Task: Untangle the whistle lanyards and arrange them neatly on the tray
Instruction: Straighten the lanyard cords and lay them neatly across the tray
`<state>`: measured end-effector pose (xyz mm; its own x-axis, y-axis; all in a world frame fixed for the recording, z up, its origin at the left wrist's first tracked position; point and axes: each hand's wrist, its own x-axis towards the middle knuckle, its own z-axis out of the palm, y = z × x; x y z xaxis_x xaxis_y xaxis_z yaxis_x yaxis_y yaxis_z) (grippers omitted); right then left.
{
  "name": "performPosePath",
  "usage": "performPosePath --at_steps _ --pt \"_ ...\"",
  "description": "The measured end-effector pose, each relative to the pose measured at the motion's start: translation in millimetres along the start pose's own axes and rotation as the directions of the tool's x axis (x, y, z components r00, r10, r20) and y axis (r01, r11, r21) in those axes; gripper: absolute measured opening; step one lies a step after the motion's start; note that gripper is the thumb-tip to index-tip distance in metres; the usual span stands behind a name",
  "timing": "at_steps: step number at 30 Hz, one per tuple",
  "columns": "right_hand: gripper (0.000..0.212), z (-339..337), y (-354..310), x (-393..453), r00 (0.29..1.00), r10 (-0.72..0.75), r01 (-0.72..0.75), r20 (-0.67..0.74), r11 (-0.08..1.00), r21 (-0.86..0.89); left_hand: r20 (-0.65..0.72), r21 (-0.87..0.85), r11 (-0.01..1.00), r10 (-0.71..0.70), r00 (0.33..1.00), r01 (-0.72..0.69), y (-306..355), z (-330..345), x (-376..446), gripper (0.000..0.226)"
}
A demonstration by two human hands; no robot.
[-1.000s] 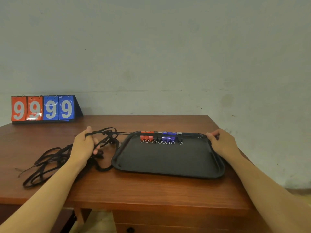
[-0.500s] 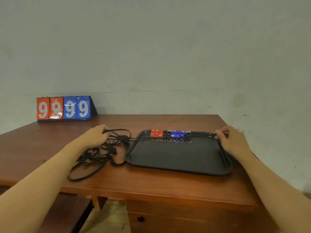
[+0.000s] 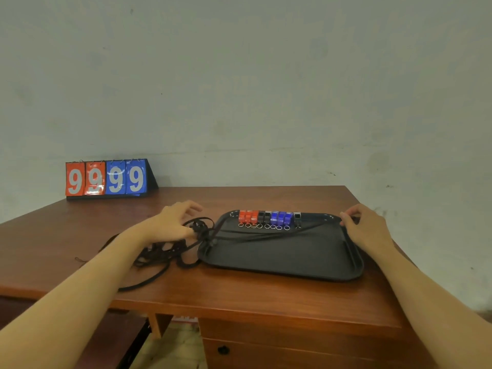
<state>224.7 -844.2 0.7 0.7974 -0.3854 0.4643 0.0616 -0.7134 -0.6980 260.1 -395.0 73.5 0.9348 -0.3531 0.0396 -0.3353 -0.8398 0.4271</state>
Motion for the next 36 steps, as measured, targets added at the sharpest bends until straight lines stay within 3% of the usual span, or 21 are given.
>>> performPosePath --at_steps 5,10,14,17,21,26,29,31,36 --pt "0.01 1 0 -2 0.999 -0.036 0.036 0.034 0.999 0.002 0.016 0.456 0.889 -0.042 0.999 0.031 23 25 22 0.065" --pt "0.011 1 -1 -1 0.998 -0.043 0.043 0.048 0.999 0.007 0.01 0.455 0.889 -0.057 0.998 0.047 22 27 30 0.039" --pt "0.01 3 2 0 0.998 -0.049 0.049 0.039 0.999 -0.003 -0.162 0.531 0.842 -0.012 0.987 0.097 30 12 29 0.032" --pt "0.01 2 2 1 0.998 -0.049 0.049 0.033 0.999 -0.012 -0.244 0.443 0.891 0.011 0.97 0.102 26 -7 27 0.029" --pt "0.011 2 4 2 1.0 -0.025 0.026 0.019 1.0 -0.017 -0.371 0.176 0.983 0.022 0.928 0.046 15 -23 21 0.023" --pt "0.011 1 5 2 1.0 0.0 0.0 -0.02 1.0 -0.021 -0.626 0.024 0.996 -0.051 0.778 0.085 -9 -27 19 0.026" --pt "0.012 3 5 2 1.0 -0.011 0.01 -0.011 1.0 -0.025 -0.704 -0.039 0.987 -0.139 0.696 0.157 -29 -26 16 0.029" --pt "0.012 3 5 2 1.0 -0.016 0.016 0.008 0.999 -0.029 -0.681 -0.01 0.976 -0.167 0.713 0.219 -37 -21 15 0.033" --pt "0.008 4 0 0 0.995 -0.029 0.031 0.091 0.999 -0.023 -0.373 0.128 0.944 -0.237 0.897 0.303 -33 4 15 0.03"
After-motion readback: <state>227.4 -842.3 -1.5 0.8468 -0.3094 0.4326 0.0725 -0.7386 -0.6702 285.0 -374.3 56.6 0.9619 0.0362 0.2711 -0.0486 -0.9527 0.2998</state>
